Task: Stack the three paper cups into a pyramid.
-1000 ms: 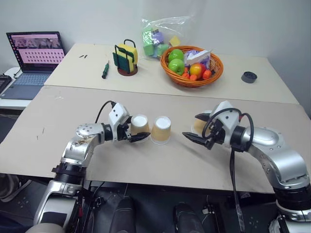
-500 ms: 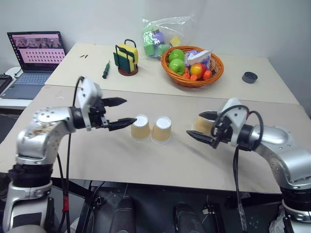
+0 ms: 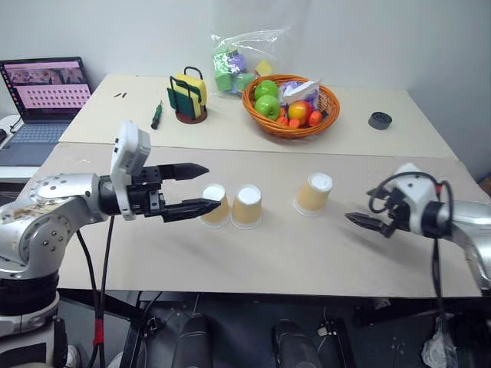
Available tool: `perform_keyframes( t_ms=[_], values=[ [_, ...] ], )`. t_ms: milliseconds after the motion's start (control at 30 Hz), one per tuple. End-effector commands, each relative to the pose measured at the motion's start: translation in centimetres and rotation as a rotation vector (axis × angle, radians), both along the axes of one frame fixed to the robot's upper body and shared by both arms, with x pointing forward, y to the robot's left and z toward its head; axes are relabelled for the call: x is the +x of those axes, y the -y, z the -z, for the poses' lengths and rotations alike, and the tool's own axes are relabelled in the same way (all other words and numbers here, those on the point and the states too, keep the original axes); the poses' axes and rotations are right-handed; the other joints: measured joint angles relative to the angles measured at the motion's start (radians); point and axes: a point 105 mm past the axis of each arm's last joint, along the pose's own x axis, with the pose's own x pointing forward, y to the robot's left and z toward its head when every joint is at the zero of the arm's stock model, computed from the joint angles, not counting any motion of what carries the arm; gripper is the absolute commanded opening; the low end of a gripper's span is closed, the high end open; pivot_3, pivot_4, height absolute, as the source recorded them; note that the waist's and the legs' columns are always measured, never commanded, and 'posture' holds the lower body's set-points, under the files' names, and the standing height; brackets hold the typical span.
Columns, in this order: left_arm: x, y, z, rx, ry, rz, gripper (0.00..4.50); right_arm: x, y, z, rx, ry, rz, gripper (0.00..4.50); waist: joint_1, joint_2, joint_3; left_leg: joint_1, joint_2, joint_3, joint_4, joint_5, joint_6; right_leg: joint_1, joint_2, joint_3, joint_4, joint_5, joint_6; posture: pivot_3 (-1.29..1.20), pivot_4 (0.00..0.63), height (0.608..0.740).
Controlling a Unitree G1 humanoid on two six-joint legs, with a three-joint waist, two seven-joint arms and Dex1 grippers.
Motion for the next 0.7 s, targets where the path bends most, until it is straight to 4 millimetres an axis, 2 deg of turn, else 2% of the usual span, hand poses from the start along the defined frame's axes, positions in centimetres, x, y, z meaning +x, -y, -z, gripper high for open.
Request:
perform_keyframes(
  t_ms=[33, 267, 333, 700],
  values=[
    [-0.4, -0.7, 0.2, 0.076, 0.045, -0.009, 4.49, 1.4, -1.3, -1.9, 0.020, 0.067, -0.063, 4.50, 0.003, 0.001, 0.001, 0.000, 0.000, 0.000, 0.000, 0.000, 0.000, 0.000, 0.000, 0.000, 0.000, 0.001, 0.002, 0.00, 0.150, 0.661],
    [-0.6, -1.7, 1.8, 0.142, 0.056, -0.040, 4.49, 2.7, -2.9, -2.4, 0.061, 0.072, -0.133, 4.50, 0.019, 0.002, 0.002, -0.001, 0.000, 0.000, 0.002, 0.000, 0.000, 0.000, 0.000, 0.000, 0.000, -0.001, -0.001, 0.00, 0.150, 0.661],
    [-0.6, -1.7, 1.9, 0.138, 0.059, -0.047, 4.49, 3.0, -3.1, -2.3, 0.064, 0.070, -0.137, 4.50, 0.021, 0.002, 0.002, -0.001, 0.000, 0.000, 0.002, -0.003, -0.004, 0.000, 0.000, 0.000, 0.000, -0.001, -0.001, 0.00, 0.150, 0.661],
    [-0.6, -1.6, 2.0, 0.141, 0.078, -0.060, 4.49, 4.3, -3.6, -2.1, 0.158, 0.058, -0.122, 4.50, 0.020, 0.002, 0.002, -0.002, 0.000, 0.000, 0.002, 0.000, -0.001, -0.001, 0.000, 0.000, 0.000, -0.001, -0.001, 0.00, 0.150, 0.661]
  ],
)
